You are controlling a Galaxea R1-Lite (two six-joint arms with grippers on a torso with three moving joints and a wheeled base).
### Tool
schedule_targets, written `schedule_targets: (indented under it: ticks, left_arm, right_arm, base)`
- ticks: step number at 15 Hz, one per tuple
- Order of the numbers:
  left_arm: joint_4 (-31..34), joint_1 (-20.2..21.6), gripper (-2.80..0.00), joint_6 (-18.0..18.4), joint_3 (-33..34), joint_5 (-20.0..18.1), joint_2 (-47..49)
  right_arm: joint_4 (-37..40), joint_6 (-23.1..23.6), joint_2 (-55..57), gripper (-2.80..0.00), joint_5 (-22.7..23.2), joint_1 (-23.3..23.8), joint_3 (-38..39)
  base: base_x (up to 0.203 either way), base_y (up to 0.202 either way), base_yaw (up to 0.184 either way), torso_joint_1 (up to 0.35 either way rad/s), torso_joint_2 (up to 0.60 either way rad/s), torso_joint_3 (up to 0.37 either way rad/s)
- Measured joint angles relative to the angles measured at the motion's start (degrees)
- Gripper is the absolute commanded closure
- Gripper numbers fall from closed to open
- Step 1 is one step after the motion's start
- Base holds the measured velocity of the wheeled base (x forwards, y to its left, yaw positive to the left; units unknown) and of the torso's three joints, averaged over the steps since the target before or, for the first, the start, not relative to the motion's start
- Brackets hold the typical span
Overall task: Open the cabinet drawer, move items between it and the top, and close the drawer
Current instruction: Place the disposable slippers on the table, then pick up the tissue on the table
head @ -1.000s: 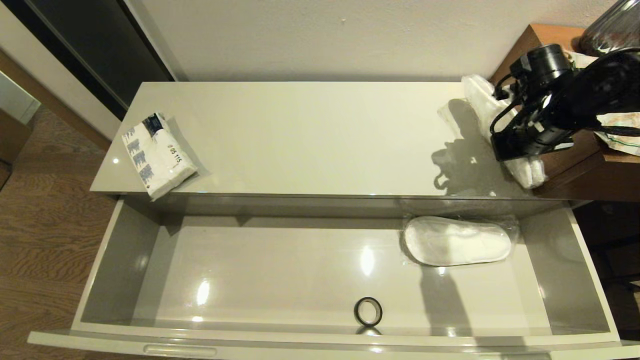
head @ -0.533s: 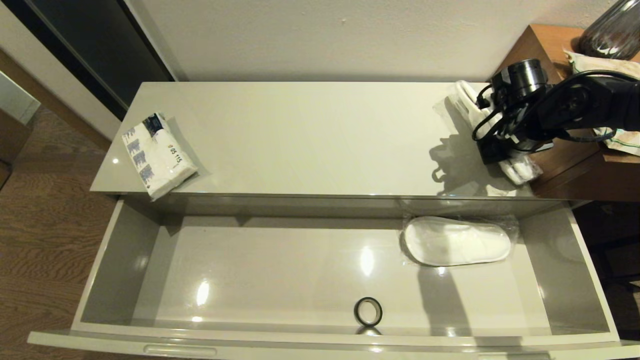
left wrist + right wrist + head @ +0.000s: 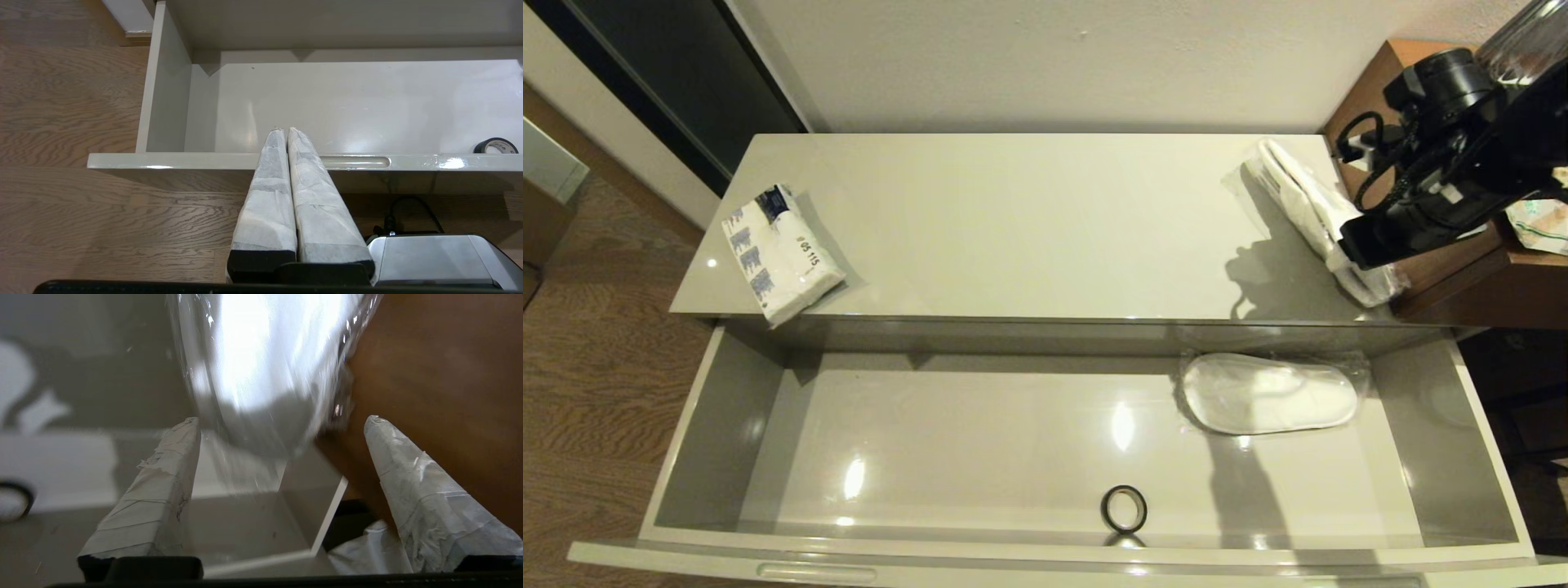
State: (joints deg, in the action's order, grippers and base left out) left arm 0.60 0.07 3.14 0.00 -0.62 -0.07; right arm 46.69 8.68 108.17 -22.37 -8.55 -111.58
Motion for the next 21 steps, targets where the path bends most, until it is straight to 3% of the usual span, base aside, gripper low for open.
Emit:
schedule_targets:
  ticks: [6,8,9,13,15,18,21]
  left_arm:
    - [0.02,0.00,0.00,0.02,0.00,0.00,0.00]
    - [0.02,0.00,0.00,0.00,0.00,0.00,0.00]
    - [0.03,0.00,0.00,0.00,0.00,0.00,0.00]
    - [0.01,0.00,0.00,0.02,0.00,0.02,0.00]
    - [0.00,0.00,0.00,0.02,0.00,0.00,0.00]
    - [0.02,0.00,0.00,0.00,0.00,0.00,0.00]
    - [0.02,0.00,0.00,0.02,0.00,0.00,0.00]
  right_arm:
    - [12.17,-2.18,-9.82,-2.80,2.13,-3.50,0.22]
    - [16.94,-4.94,-13.41,-2.80,4.17,-5.09,0.31]
    - [20.07,-6.77,-15.42,0.00,5.10,-6.23,0.34]
    - [32.78,-17.44,-23.74,0.00,12.06,-10.91,1.24]
    - [34.90,-24.95,-28.11,0.00,15.38,-13.15,4.35]
    - [32.91,-33.83,-34.64,0.00,16.64,-15.73,12.53]
    - [21.13,-37.26,-39.92,0.00,16.44,-17.22,27.27]
  base:
    - [0.000,0.000,0.000,0.000,0.00,0.000]
    - [0.000,0.000,0.000,0.000,0.00,0.000]
    - [0.000,0.000,0.000,0.000,0.00,0.000]
    - [0.000,0.000,0.000,0.000,0.00,0.000]
    - [0.000,0.000,0.000,0.000,0.00,0.000]
    - [0.000,0.000,0.000,0.000,0.00,0.000]
    - [0.000,0.000,0.000,0.000,0.00,0.000]
